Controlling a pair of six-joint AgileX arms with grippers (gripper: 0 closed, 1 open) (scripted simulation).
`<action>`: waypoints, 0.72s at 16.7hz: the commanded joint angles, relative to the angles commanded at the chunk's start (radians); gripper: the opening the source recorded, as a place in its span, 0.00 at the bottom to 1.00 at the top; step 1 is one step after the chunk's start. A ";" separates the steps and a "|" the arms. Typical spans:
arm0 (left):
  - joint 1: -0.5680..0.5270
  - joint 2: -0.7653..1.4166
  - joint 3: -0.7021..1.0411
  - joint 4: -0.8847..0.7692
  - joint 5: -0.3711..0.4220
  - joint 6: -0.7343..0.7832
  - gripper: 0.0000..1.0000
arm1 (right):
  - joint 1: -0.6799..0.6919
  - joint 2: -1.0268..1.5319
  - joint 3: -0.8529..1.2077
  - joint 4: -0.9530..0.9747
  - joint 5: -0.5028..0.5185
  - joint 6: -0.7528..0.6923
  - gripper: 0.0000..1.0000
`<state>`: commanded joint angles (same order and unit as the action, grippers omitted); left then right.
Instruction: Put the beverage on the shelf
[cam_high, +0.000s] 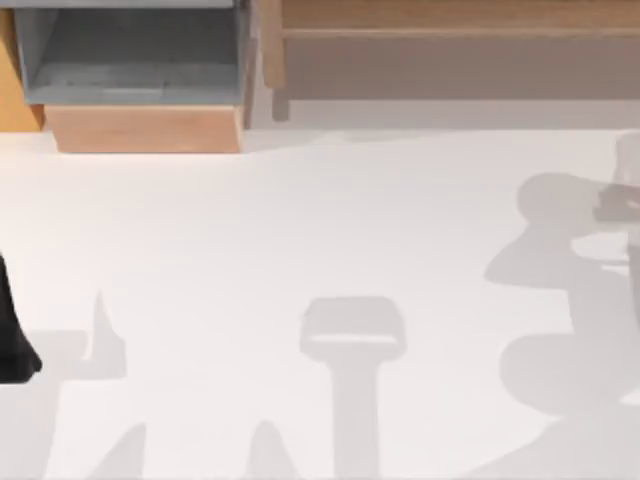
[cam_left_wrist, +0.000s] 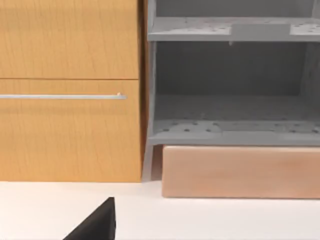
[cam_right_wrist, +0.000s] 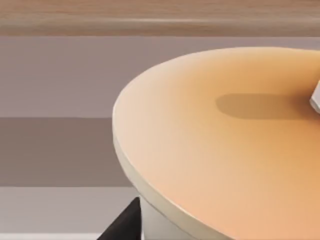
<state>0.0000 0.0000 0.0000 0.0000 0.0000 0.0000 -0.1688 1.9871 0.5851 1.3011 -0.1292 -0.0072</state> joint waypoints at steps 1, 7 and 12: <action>0.000 0.000 0.000 0.000 0.000 0.000 1.00 | 0.000 0.000 0.000 0.000 0.000 0.000 0.00; 0.000 0.000 0.000 0.000 0.000 0.000 1.00 | 0.185 -0.086 0.106 -0.095 0.062 0.038 0.00; 0.000 0.000 0.000 0.000 0.000 0.000 1.00 | 0.453 -0.134 0.280 -0.338 0.185 0.089 0.00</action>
<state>0.0000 0.0000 0.0000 0.0000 0.0000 0.0000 0.2846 1.8532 0.8649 0.9633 0.0555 0.0817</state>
